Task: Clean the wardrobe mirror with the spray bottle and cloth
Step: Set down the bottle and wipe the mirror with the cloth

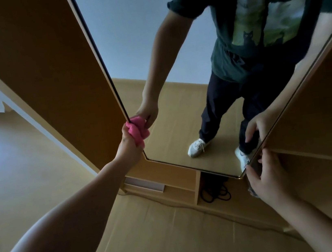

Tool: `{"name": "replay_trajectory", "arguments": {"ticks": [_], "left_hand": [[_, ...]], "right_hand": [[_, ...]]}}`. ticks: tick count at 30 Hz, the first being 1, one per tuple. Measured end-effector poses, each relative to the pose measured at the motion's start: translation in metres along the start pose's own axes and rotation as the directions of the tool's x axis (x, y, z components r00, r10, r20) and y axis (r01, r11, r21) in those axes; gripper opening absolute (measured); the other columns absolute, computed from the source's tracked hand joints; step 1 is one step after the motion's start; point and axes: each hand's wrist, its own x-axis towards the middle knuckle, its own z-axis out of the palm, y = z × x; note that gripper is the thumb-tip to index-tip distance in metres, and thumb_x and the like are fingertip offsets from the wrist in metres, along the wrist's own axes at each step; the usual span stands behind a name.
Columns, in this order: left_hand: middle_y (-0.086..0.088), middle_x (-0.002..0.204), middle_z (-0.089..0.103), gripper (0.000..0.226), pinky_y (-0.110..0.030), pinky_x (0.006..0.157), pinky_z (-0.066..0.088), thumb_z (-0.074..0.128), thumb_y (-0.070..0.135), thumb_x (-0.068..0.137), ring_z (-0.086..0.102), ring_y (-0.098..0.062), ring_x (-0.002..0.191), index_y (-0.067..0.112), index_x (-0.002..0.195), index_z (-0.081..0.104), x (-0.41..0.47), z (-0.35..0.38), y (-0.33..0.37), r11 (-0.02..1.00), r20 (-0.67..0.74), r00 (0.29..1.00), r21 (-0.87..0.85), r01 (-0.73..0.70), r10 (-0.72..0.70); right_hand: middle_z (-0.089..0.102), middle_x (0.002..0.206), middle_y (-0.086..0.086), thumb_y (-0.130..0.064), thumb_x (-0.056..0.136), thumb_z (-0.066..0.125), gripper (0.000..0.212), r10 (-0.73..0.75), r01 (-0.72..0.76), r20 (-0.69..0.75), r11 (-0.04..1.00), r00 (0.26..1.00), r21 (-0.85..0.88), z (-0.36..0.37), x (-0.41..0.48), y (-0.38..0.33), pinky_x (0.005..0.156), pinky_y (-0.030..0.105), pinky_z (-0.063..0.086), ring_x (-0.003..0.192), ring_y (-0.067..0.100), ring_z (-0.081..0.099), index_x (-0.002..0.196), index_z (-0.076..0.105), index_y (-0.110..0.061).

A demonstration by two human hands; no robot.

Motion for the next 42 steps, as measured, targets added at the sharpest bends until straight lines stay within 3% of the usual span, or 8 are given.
{"name": "replay_trajectory", "arguments": {"ticks": [3,8,12,19,27,30,36,42], "left_hand": [[-0.003,0.124,0.052,0.079,-0.005,0.061,0.044,0.055,0.009,0.094,0.052,0.000,0.087,0.023,0.151,0.003,0.003,0.004,-0.007,1.000,-0.010,1.000,0.009,0.021,-0.021],[0.000,0.118,0.051,0.078,-0.008,0.064,0.041,0.056,0.010,0.094,0.054,-0.011,0.089,0.017,0.151,0.005,0.006,0.014,-0.018,0.987,-0.034,0.999,0.158,-0.013,0.019],[0.005,0.111,0.059,0.059,-0.002,0.055,0.041,0.044,0.011,0.100,0.053,0.003,0.075,0.022,0.149,0.015,0.012,0.021,-0.026,0.993,-0.077,0.997,0.114,0.023,-0.014],[-0.021,0.119,0.060,0.073,-0.042,0.086,0.050,0.054,0.000,0.090,0.060,-0.027,0.095,0.009,0.150,0.013,0.012,0.033,-0.048,0.966,-0.104,0.985,0.235,-0.109,0.136],[-0.018,0.109,0.063,0.067,-0.037,0.081,0.047,0.053,0.005,0.092,0.062,-0.033,0.094,0.009,0.148,0.016,0.022,0.046,-0.076,0.963,-0.080,0.991,0.257,-0.081,0.105],[-0.004,0.109,0.059,0.060,-0.035,0.093,0.047,0.048,0.022,0.099,0.058,-0.011,0.085,0.018,0.148,0.015,0.028,0.045,-0.082,0.968,-0.022,1.000,0.250,0.005,0.001],[-0.001,0.107,0.050,0.071,-0.019,0.054,0.049,0.053,0.013,0.096,0.058,-0.014,0.080,0.027,0.150,0.009,0.011,0.056,-0.081,0.987,-0.145,0.989,0.157,0.032,-0.009],[-0.007,0.118,0.046,0.045,-0.020,0.068,0.048,0.038,0.019,0.102,0.053,-0.016,0.091,0.025,0.145,0.025,-0.027,0.068,-0.099,0.938,-0.273,0.956,0.347,-0.004,0.105]], "right_hand": [[0.052,0.120,0.013,-0.015,0.087,0.066,0.055,0.008,-0.008,0.000,1.000,1.000,0.015,0.003,-0.001,0.004,0.068,0.025,0.044,0.101,0.025,0.059,0.135,0.040,-0.006],[0.054,0.121,0.017,-0.012,0.085,0.068,0.056,0.024,-0.024,0.022,1.000,0.999,-0.009,0.010,-0.002,0.014,0.067,0.013,0.038,0.102,0.027,0.059,0.134,0.043,-0.002],[0.055,0.120,0.016,-0.014,0.086,0.066,0.053,0.027,-0.027,0.043,1.000,0.999,-0.010,0.019,-0.003,0.021,0.066,0.014,0.042,0.103,0.029,0.060,0.132,0.043,-0.002],[0.048,0.131,0.017,-0.014,0.087,0.064,0.063,0.029,-0.033,0.086,0.999,0.996,0.040,0.030,-0.007,0.030,0.081,0.044,0.057,0.113,0.029,0.056,0.142,0.034,-0.006],[0.053,0.122,0.013,-0.012,0.086,0.065,0.057,-0.003,0.001,0.079,1.000,0.997,0.026,0.036,-0.007,0.041,0.075,0.029,0.051,0.101,0.023,0.060,0.138,0.040,-0.007],[0.054,0.118,0.009,-0.010,0.086,0.066,0.054,-0.050,0.049,0.073,0.999,0.996,0.021,0.034,-0.005,0.043,0.073,0.018,0.044,0.096,0.015,0.057,0.134,0.043,-0.008],[0.056,0.116,0.008,-0.008,0.087,0.065,0.052,-0.134,0.133,0.062,0.991,0.989,0.028,0.017,-0.003,0.041,0.068,0.004,0.037,0.097,0.006,0.052,0.133,0.043,-0.008],[0.056,0.125,0.020,-0.010,0.089,0.063,0.059,-0.184,0.181,0.099,0.983,0.978,0.039,-0.001,0.007,0.048,0.078,0.020,0.045,0.109,0.027,0.060,0.142,0.037,-0.003]]}}
